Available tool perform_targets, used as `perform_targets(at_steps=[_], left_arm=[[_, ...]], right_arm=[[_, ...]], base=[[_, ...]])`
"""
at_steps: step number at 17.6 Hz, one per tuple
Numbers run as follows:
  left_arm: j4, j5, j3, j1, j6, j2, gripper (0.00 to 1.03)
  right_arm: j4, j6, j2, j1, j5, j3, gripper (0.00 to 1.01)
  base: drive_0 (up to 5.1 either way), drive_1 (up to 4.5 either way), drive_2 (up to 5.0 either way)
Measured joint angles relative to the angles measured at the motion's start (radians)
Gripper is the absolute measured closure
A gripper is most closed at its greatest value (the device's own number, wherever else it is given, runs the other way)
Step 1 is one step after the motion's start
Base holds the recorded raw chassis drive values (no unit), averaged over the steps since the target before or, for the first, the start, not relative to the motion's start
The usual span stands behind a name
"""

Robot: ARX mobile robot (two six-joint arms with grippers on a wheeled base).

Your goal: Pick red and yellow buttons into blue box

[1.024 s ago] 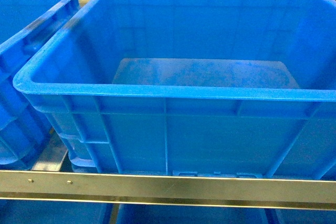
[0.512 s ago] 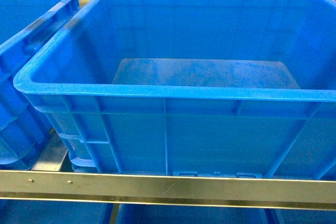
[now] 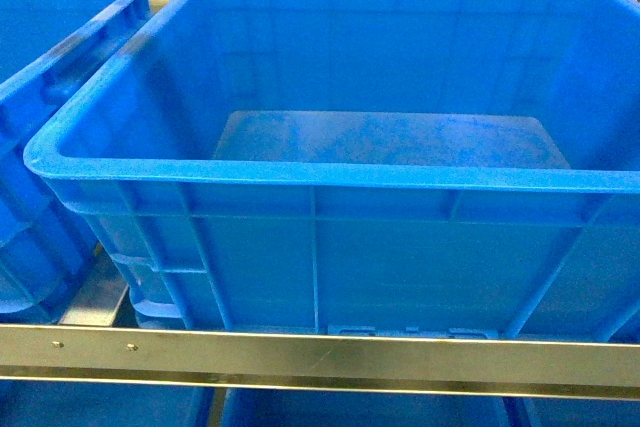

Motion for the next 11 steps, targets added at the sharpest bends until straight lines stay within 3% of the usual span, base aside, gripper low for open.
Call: perform_targets(at_steps=[7, 9, 11], left_arm=[[-0.042, 0.000, -0.047, 0.000, 0.001, -0.086, 1.01], [-0.059, 0.000, -0.055, 0.000, 0.001, -0.113, 1.01], [-0.081, 0.000, -0.078, 0.000, 0.002, -0.161, 1.01]], right_arm=[[-0.021, 0.000, -0.081, 0.000, 0.000, -0.056, 0.99], [-0.162, 0.000, -0.206, 0.000, -0.001, -0.071, 0.99], [-0.151, 0.000, -0.236, 0.000, -0.001, -0.073, 0.99]], base=[[0.0, 0.00, 0.0], [0.0, 0.00, 0.0], [0.0, 0.00, 0.0]])
